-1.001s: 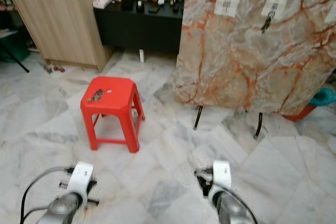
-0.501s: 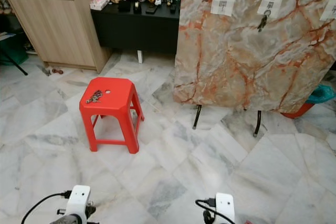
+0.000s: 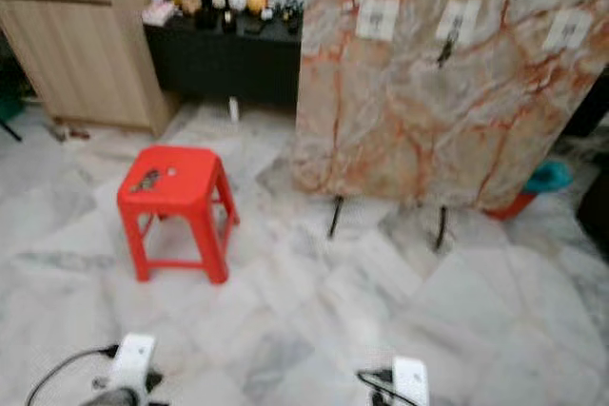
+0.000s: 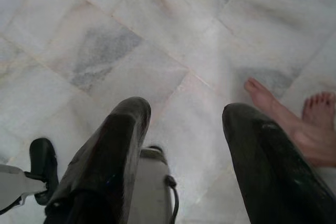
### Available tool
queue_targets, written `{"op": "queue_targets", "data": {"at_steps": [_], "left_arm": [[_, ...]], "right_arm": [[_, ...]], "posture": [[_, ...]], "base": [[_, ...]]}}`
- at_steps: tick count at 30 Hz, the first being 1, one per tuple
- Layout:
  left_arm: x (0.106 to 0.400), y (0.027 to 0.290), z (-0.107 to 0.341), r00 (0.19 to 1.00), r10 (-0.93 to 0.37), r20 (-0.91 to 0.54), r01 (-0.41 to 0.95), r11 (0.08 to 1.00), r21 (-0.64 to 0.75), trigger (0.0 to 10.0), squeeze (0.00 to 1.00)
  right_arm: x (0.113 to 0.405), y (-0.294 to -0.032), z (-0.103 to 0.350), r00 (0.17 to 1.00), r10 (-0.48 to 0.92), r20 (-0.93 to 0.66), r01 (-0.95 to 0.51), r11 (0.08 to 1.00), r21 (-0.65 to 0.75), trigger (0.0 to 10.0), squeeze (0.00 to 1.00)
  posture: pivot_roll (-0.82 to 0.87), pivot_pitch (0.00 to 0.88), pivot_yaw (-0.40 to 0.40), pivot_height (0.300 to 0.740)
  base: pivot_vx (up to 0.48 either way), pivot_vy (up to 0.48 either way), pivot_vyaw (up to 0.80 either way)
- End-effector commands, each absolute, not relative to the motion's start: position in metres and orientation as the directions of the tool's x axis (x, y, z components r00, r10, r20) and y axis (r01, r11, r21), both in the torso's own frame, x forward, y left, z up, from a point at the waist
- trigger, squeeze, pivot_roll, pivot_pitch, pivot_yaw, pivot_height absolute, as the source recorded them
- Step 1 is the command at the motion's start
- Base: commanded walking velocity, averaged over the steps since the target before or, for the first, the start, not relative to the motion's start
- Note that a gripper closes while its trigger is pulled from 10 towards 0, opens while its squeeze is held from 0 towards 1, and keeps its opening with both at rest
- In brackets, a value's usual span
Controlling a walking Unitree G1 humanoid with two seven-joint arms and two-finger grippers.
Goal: Hang keys on a hook
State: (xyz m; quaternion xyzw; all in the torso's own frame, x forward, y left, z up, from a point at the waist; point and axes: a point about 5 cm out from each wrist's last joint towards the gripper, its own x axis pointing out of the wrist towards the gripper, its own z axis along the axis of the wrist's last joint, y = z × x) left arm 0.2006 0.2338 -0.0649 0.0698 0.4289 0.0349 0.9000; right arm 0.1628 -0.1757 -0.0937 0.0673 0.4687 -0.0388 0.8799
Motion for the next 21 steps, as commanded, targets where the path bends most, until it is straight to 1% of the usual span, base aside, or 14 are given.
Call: {"op": "queue_targets", "data": {"at_steps": [1,11,18,21], "left_arm": [[0.199,0.225,-0.068,0.624,0.103,-0.775,-0.002,0.992,0.130,10.0,0.00],[0.194,0.222,-0.071,0.619,0.084,-0.781,0.019,0.992,0.122,10.0,0.00],[0.190,0.218,-0.074,0.609,0.052,-0.792,0.074,0.990,0.122,10.0,0.00],[0.188,0.219,-0.075,0.605,0.050,-0.795,0.076,0.990,0.120,10.0,0.00]], "right_arm": [[0.158,-0.187,-0.094,0.545,-0.034,-0.838,0.149,0.987,0.057,10.0,0.00],[0.161,-0.187,-0.094,0.544,-0.033,-0.839,0.141,0.989,0.053,10.0,0.00],[0.163,-0.187,-0.093,0.546,-0.030,-0.837,0.136,0.989,0.053,10.0,0.00],[0.163,-0.188,-0.093,0.546,-0.036,-0.837,0.145,0.988,0.052,10.0,0.00]], "posture": [[0.07,0.009,-0.052,0.740],[0.07,0.014,-0.054,0.740],[0.07,0.018,-0.055,0.740],[0.07,0.018,-0.055,0.740]], "base": [[0.000,0.000,0.00],[0.000,0.000,0.00],[0.000,0.000,0.00],[0.000,0.000,0.00]]}}
